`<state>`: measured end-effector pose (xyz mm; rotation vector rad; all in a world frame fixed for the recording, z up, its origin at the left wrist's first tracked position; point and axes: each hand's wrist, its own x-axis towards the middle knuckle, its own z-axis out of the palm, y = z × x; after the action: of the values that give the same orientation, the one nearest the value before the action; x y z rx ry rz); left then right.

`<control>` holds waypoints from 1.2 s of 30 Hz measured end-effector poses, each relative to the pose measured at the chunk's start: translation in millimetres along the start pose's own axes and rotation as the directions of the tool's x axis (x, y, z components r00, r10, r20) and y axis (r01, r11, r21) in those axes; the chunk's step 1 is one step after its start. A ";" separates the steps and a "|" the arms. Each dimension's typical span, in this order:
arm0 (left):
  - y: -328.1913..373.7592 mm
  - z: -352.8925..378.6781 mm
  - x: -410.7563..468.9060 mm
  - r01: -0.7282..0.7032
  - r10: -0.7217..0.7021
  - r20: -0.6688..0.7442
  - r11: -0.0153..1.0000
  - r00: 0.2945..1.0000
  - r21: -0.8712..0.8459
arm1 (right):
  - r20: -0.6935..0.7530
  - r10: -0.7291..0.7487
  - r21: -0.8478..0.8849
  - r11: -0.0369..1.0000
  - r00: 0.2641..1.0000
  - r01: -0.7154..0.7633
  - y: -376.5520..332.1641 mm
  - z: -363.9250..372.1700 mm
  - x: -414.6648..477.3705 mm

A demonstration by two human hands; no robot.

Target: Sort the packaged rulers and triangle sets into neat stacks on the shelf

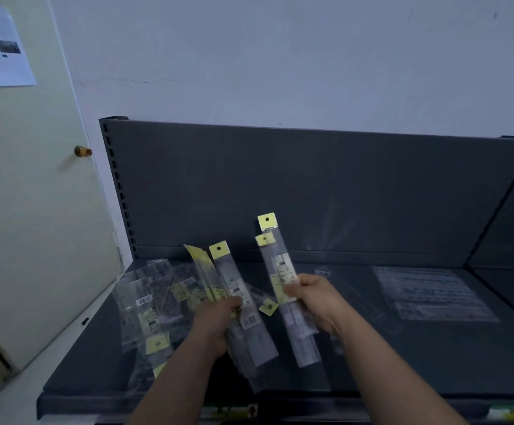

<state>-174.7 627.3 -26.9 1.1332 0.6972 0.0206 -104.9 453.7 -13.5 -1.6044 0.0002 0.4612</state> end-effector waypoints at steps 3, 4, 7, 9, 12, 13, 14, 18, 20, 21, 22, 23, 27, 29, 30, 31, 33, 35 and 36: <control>-1.6 10.8 -1.5 -0.019 0.019 0.014 1.000 1.000 0.011 | 0.158 0.032 0.084 0.995 0.987 -0.046 -0.8 13.7 -11.4; -1.7 13.4 -3.3 -0.026 0.025 0.043 1.000 0.999 0.009 | 0.161 0.036 0.087 0.995 0.986 -0.050 0.7 17.4 -13.0; -2.4 16.7 -7.5 -0.043 0.043 0.149 0.999 0.988 -0.007 | 0.148 0.012 0.080 0.997 0.989 -0.024 4.8 24.9 -18.6; -5.2 16.4 -7.0 -0.057 0.053 0.199 0.998 0.979 0.015 | 0.157 -0.005 0.092 0.996 0.988 -0.009 6.2 27.6 -20.8; -9.2 19.0 -7.4 -0.077 0.070 0.223 0.997 0.972 0.023 | 0.202 -0.043 0.147 0.989 0.978 0.013 8.3 30.5 -19.5; -10.0 20.6 -7.1 -0.074 0.071 0.215 0.997 0.974 0.008 | 0.216 -0.052 0.147 0.989 0.975 0.020 9.0 32.1 -19.9; -10.9 22.4 -6.3 -0.066 0.069 0.213 0.998 0.975 -0.020 | 0.222 -0.057 0.127 0.991 0.974 0.029 11.1 33.3 -19.7; -9.3 26.9 -3.6 -0.043 0.059 0.197 0.996 0.979 -0.083 | 0.214 -0.111 -0.183 0.971 0.971 0.152 16.3 24.9 -16.8; -8.1 28.5 -1.8 -0.033 0.052 0.209 0.995 0.976 -0.096 | 0.045 -0.162 -0.523 0.837 0.986 0.162 19.3 1.2 -4.8; -6.8 27.9 -1.4 -0.032 0.055 0.216 0.994 0.975 -0.108 | -0.066 -0.202 -0.726 0.682 0.977 0.092 21.9 -15.1 0.8; -5.5 26.5 -0.5 -0.035 0.060 0.218 0.993 0.974 -0.117 | -0.155 -0.233 -0.846 0.533 0.960 -0.007 25.7 -32.5 4.4; -3.6 24.2 0.9 -0.035 0.060 0.216 0.992 0.975 -0.118 | -0.217 -0.233 -0.895 0.436 0.948 -0.098 31.0 -48.8 7.1; -0.8 10.7 5.1 -0.031 0.048 0.207 0.996 0.977 -0.082 | -0.297 -0.042 -0.914 0.303 0.954 -0.271 50.0 -81.4 9.9; 0.5 4.2 3.5 -0.042 0.048 0.193 0.998 0.980 -0.036 | -0.278 -0.008 -0.916 0.304 0.960 -0.263 52.9 -78.4 13.3; 1.5 0.8 2.6 -0.045 0.049 0.188 0.999 0.981 -0.027 | -0.260 -0.025 -0.923 0.301 0.965 -0.241 52.1 -72.9 14.5; 2.5 -3.0 2.5 -0.046 0.051 0.179 0.998 0.982 -0.034 | -0.237 -0.055 -0.935 0.286 0.970 -0.212 51.1 -64.6 15.5; 4.8 -11.3 3.2 -0.038 0.047 0.152 0.997 0.987 -0.061 | -0.162 -0.135 -0.963 0.240 0.977 -0.126 51.2 -39.8 13.9; 7.8 -19.2 3.1 -0.029 0.037 0.126 0.997 0.991 -0.068 | -0.064 -0.221 -0.977 0.214 0.973 -0.016 54.8 -11.9 10.0; 8.8 -23.1 2.3 -0.025 0.033 0.115 0.997 0.993 -0.074 | -0.026 -0.258 -0.978 0.207 0.966 0.029 57.2 0.4 8.2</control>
<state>-182.0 651.0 -26.2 1.0665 0.5721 0.0042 -113.2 450.7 -70.7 -2.9271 -0.3923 0.0897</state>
